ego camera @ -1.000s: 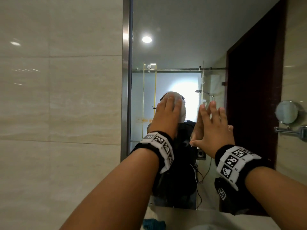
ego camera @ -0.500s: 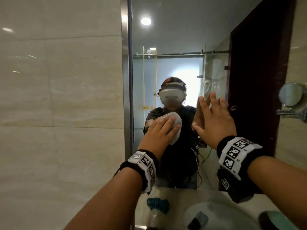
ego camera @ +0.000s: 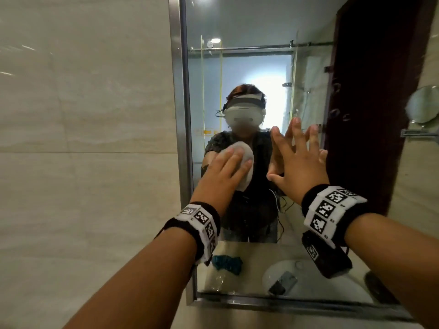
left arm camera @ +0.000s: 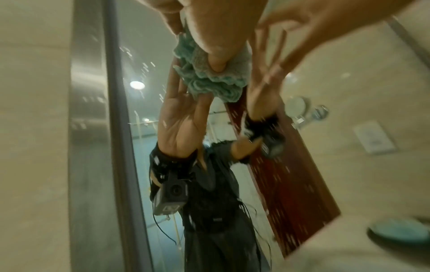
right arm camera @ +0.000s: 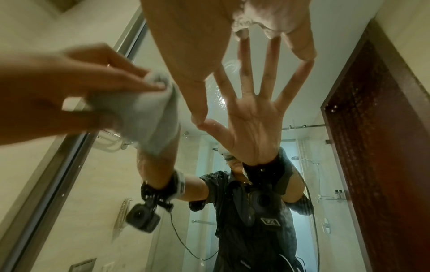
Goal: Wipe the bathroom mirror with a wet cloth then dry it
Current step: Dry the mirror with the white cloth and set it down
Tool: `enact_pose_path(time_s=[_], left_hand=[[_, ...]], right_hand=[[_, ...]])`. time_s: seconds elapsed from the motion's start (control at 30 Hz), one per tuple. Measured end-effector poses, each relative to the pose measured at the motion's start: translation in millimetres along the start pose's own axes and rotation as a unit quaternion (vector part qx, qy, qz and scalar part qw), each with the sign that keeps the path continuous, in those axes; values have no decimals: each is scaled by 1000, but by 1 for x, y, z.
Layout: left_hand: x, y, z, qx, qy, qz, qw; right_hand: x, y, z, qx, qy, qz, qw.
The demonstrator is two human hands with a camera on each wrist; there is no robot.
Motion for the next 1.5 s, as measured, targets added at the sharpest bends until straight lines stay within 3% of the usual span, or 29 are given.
enact_pose_path(time_s=[0.1,0.17,0.27,0.4,0.47,0.6,0.8,0.87,1.0,1.13,1.2,1.3,1.4,1.5], left_hand=[[35,25,17,-74,115,-71,988],[33,27,13,-97,120,-92,984],[19,4,8,-87,89,-97,987],[-4,-26,-23,-22,-85,-15,996],[-5,-23,-26,1,-118,10,993],[12,-6,-14,-38,-99,31,994],[40,7,-19,-9,-49,-15,999],[31,-5,-26,24,-66,-16,997],[-3,-38,-48,68,-109,63,990],[-17,-32,-48,125,-121,70,982],[-6,-17,-43,119,-102,85,984],[30,15,-30,80,-12,87,993],[73,41,-15,25,42,12,999],[91,53,-16,-2,29,-49,998]], right_hand=[[4,4,-4,2,-2,0,1000],[5,6,-4,6,-1,-5,1000],[5,5,-5,7,3,-14,1000],[6,7,-6,9,6,-18,1000],[6,10,-6,11,7,-19,1000],[7,14,-6,17,9,-19,1000],[10,17,-8,11,7,-20,1000],[10,16,-8,6,7,-21,1000],[11,17,-8,3,12,-29,999],[12,20,-8,4,10,-28,1000],[13,22,-8,7,6,-22,1000],[20,28,-10,10,-3,-5,1000],[36,48,-17,17,-24,-19,999],[50,66,-19,26,-39,-44,998]])
Point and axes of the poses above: each hand's wrist, its own x-axis away from the middle knuckle, its own y-axis out of the palm, z = x × y, the point moved 3 cm from there along -x, towards the middle knuckle, and after that the axes turned 15 degrees about -y, right-handed, at the moved point
